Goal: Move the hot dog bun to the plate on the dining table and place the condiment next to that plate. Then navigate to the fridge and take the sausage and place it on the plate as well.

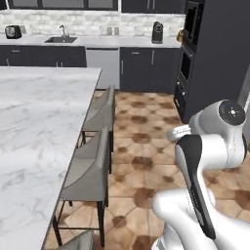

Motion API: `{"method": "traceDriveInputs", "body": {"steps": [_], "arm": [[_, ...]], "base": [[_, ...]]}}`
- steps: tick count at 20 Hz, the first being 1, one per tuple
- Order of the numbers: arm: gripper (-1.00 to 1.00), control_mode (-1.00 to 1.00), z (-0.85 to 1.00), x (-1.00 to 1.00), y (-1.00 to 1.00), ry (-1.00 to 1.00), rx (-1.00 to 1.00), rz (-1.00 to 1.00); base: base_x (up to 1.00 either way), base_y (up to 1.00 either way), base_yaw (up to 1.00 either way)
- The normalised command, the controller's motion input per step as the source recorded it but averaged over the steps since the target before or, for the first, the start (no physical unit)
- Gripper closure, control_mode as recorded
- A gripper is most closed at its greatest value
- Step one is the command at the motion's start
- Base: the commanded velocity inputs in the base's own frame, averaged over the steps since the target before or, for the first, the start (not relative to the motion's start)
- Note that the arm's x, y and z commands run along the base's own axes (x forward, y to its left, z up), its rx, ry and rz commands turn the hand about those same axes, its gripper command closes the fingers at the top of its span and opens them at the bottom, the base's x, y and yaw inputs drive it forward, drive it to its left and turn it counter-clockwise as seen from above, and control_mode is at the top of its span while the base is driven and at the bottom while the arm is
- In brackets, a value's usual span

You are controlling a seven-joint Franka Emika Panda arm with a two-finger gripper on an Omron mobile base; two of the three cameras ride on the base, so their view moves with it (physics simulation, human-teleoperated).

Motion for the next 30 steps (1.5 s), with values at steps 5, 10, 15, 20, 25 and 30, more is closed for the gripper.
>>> {"method": "traceDriveInputs", "body": {"steps": [5, 10, 15, 20, 25, 30], "arm": [[-1.0, 1.0, 0.0, 0.0, 0.0, 0.0, 0.0, 0.0], [-1.0, 1.0, 0.0, 0.0, 0.0, 0.0, 0.0, 0.0], [-1.0, 1.0, 0.0, 0.0, 0.0, 0.0, 0.0, 0.0], [-1.0, 1.0, 0.0, 0.0, 0.0, 0.0, 0.0, 0.0], [-1.0, 1.0, 0.0, 0.0, 0.0, 0.0, 0.0, 0.0], [-1.0, 1.0, 0.0, 0.0, 0.0, 0.0, 0.0, 0.0]], "base": [[1.0, 0.0, -0.1], [1.0, 0.0, -0.08], [1.0, 0.0, -0.05], [1.0, 0.0, 0.02], [1.0, -0.01, 0.17], [1.0, -0.03, 0.24]]}}
